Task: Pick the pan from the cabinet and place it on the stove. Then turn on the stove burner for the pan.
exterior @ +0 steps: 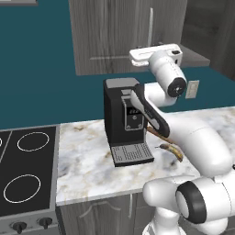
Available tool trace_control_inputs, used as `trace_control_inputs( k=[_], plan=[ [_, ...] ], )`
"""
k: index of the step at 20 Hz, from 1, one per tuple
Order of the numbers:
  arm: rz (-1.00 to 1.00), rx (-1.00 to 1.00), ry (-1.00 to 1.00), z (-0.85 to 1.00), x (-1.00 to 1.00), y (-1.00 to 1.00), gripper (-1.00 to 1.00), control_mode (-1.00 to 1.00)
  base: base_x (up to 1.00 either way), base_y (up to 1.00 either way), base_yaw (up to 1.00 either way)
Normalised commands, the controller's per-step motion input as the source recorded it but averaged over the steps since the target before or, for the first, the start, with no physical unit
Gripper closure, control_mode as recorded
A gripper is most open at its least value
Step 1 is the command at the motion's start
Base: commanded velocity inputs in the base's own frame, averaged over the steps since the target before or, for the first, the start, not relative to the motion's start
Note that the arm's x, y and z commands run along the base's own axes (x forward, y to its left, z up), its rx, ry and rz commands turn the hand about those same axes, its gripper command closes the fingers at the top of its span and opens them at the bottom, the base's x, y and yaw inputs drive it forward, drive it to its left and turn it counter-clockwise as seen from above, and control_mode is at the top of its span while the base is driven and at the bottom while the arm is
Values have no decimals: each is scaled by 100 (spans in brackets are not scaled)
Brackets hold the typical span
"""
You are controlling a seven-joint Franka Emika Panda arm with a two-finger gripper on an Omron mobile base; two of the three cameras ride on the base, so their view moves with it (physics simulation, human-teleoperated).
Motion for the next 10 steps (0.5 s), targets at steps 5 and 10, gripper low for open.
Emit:
trace_control_inputs(
  k=[5,10],
  plan=[
    [0,0,-2,0,46,3,-100,-100,0,0,0],
    [0,0,0,0,22,16,100,-100,0,0,0]
  ],
)
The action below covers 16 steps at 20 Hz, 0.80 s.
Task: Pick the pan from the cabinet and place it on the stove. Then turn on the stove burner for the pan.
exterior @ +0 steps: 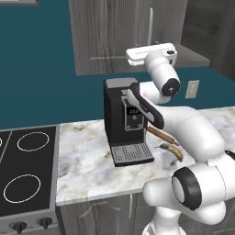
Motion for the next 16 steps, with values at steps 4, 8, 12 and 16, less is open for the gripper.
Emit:
trace_control_inputs(
  k=[4,8,12,16],
  plan=[
    [0,0,0,0,25,30,100,-100,0,0,0],
    [-1,-2,0,0,12,40,100,-100,0,0,0],
    [-11,-3,0,0,15,53,100,-100,0,0,0],
    [-19,-2,0,0,20,57,100,-100,0,0,0]
  ],
)
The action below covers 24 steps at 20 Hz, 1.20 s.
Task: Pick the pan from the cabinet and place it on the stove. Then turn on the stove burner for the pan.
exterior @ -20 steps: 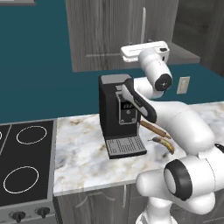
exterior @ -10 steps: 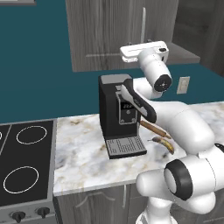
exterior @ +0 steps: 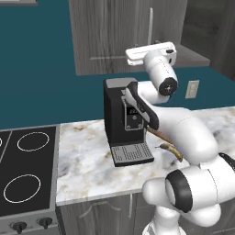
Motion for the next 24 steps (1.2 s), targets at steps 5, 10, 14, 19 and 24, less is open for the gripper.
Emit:
trace_control_inputs(
  k=[5,10,14,19,24],
  plan=[
    [-9,0,0,1,7,19,100,-100,0,0,0],
    [3,14,0,6,4,-21,100,-100,0,0,0],
    [10,18,0,1,26,-50,100,-100,0,0,0],
    [14,7,0,-1,35,-60,100,-100,0,0,0],
    [10,0,0,-15,24,-56,100,-100,0,0,0]
  ],
)
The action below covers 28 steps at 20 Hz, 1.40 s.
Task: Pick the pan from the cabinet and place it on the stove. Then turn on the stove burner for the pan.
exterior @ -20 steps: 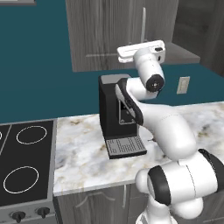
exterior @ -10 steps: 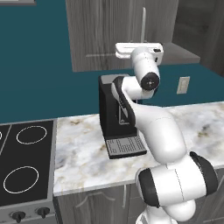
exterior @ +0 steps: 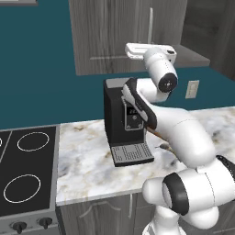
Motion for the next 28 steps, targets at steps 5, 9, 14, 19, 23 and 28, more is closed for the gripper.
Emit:
trace_control_inputs(
  k=[5,9,14,19,23,28],
  plan=[
    [-1,-7,-1,-27,1,-44,100,-100,0,0,0],
    [-1,-2,1,-2,0,-4,100,-100,0,0,0],
    [0,1,0,12,-12,6,100,-100,0,0,0],
    [5,1,0,7,-17,34,100,-100,0,0,0],
    [12,1,0,18,-36,38,100,-100,0,0,0],
    [15,0,0,21,-70,41,100,-100,0,0,0]
  ],
)
